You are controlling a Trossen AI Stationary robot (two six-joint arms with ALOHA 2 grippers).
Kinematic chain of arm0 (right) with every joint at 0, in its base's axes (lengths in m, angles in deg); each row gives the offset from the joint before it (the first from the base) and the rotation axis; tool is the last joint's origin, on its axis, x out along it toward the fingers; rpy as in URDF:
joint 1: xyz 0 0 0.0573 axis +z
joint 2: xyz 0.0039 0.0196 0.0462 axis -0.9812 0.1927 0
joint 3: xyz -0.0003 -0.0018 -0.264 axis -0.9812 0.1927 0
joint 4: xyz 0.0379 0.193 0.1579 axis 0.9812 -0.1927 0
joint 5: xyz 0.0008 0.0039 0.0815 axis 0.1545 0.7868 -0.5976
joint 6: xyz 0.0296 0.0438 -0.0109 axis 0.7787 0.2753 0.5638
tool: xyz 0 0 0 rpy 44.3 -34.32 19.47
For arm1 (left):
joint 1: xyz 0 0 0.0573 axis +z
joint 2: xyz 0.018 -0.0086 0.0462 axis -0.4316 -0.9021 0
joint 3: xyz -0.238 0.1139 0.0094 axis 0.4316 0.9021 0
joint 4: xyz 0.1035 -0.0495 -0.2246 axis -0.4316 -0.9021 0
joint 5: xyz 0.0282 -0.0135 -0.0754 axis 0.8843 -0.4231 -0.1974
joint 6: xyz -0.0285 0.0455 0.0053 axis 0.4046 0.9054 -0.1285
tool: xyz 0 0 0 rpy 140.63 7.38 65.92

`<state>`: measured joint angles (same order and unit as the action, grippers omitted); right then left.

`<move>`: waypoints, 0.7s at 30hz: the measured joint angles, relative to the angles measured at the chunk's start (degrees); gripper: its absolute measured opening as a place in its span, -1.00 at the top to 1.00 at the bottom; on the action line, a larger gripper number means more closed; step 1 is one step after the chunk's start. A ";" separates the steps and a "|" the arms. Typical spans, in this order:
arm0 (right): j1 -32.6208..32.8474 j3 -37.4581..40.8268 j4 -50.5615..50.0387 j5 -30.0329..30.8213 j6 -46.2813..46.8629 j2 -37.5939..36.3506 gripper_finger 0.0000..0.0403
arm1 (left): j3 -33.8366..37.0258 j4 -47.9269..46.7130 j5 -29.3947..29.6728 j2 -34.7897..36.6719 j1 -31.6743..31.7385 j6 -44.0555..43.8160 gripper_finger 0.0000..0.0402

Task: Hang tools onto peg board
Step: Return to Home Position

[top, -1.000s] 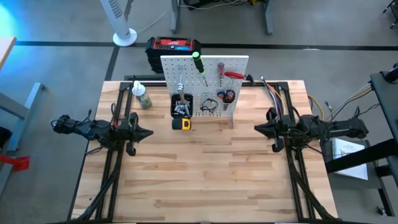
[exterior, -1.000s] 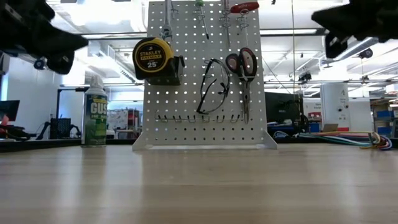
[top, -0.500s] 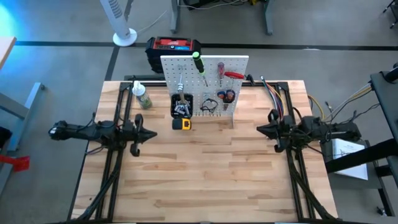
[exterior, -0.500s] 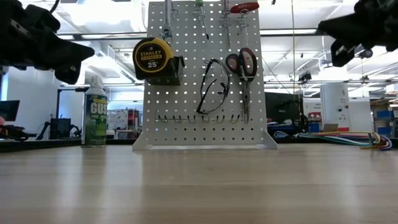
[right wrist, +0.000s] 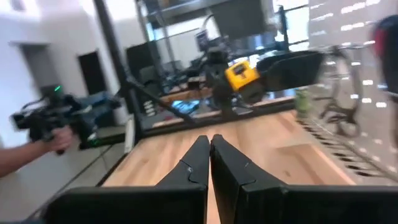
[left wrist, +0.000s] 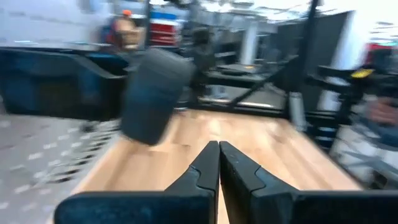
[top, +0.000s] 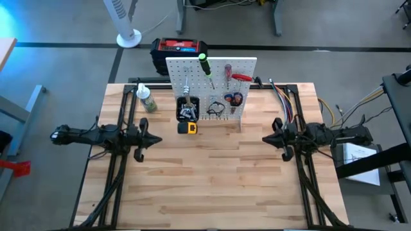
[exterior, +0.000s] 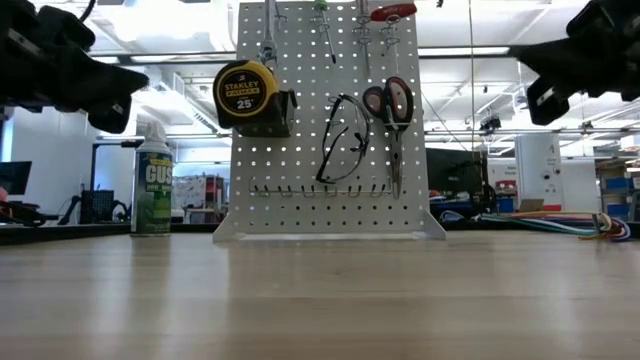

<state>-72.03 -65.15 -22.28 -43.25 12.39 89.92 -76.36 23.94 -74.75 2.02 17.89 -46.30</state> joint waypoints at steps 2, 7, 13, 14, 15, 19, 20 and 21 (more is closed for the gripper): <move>0.01 0.04 -0.11 -2.24 -0.94 -0.24 1.00 | 0.29 0.16 -4.14 0.04 -0.01 0.11 1.00; 0.02 0.00 -0.22 -6.45 -3.81 -0.03 1.00 | 1.12 2.19 -4.07 0.02 -0.01 1.26 1.00; 0.00 0.04 -4.14 -7.13 -6.80 0.49 1.00 | 1.10 2.25 -3.58 -0.01 -0.01 2.03 1.00; 0.00 0.04 -3.71 -7.69 -7.21 0.19 1.00 | 1.10 2.16 -4.27 0.01 -0.01 1.45 1.00; 0.00 0.04 -3.62 -7.99 -7.57 -0.06 1.00 | 1.12 2.03 -4.99 0.02 -0.02 0.63 1.00; -0.04 0.01 -4.10 -7.30 -6.89 -0.08 1.00 | 0.95 1.28 -7.97 -0.19 -0.03 0.33 1.00; -0.04 0.00 -4.09 -6.71 -5.65 0.11 1.00 | 0.79 1.12 -7.64 -0.40 -0.02 1.18 1.00; -0.04 0.00 -4.10 -5.88 -4.68 0.27 1.00 | 0.63 1.02 -7.01 -0.64 -0.01 1.83 1.00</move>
<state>-72.08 -65.15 -26.39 -49.13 7.70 90.20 -75.73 24.96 -81.76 1.38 17.89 -44.47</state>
